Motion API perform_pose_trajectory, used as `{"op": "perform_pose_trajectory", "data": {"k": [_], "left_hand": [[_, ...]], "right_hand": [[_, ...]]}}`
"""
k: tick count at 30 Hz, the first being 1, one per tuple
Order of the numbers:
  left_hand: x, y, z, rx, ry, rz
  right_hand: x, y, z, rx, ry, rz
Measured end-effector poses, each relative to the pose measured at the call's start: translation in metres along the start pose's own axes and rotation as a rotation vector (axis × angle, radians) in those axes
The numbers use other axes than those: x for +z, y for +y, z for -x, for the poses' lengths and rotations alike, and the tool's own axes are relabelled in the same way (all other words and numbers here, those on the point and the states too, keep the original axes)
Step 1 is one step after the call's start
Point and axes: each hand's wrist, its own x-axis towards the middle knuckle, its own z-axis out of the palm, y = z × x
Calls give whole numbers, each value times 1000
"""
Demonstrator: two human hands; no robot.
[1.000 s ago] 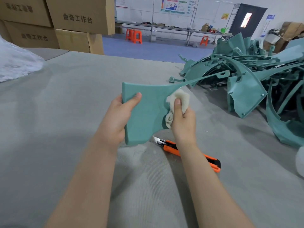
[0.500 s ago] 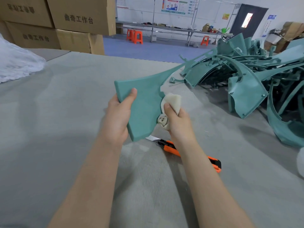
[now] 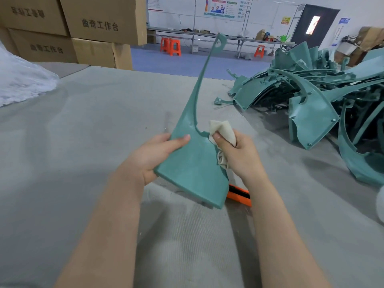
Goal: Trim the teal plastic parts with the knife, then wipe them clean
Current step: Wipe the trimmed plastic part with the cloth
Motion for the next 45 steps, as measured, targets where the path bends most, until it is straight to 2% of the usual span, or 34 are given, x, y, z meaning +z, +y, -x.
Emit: {"op": "perform_pose_trajectory", "data": {"k": [2,5,7,9,13,16,19,21,23,27,32,35,39,43,45], "left_hand": [[0,-3,-2,16,30,-36],[-1,-4,-6,96,116,-32],[-3,-3,-8,161,200,-19],[-6,-2,-9,205,263,22],[-7,0,-10,273,343,80],[-4,-1,-11,322,378,87],[-1,-2,-11,379,387,55],[1,-3,-11,395,391,44],[4,-4,-12,375,379,61],[7,-7,-13,334,337,101],[7,-6,-14,343,333,146],[5,-6,-16,332,350,308],[10,-5,-17,310,243,541],[20,-9,-17,275,172,475],[20,-10,-15,263,147,434]], "right_hand": [[0,-2,1,53,81,-128],[-6,-1,-1,183,306,-307],[-11,-1,-1,266,377,-375],[-11,0,-1,332,326,-351],[-5,-6,2,401,59,-359],[-1,-9,4,372,-104,-432],[-1,-10,8,298,-192,-375],[2,-10,9,232,-171,-308],[6,-9,6,157,-69,-204],[13,-5,1,155,95,-125],[11,0,-1,305,172,-345],[7,2,-5,363,254,-520],[10,0,-6,444,206,-657],[27,-6,-1,426,51,-692],[31,-8,2,393,60,-627]]}}
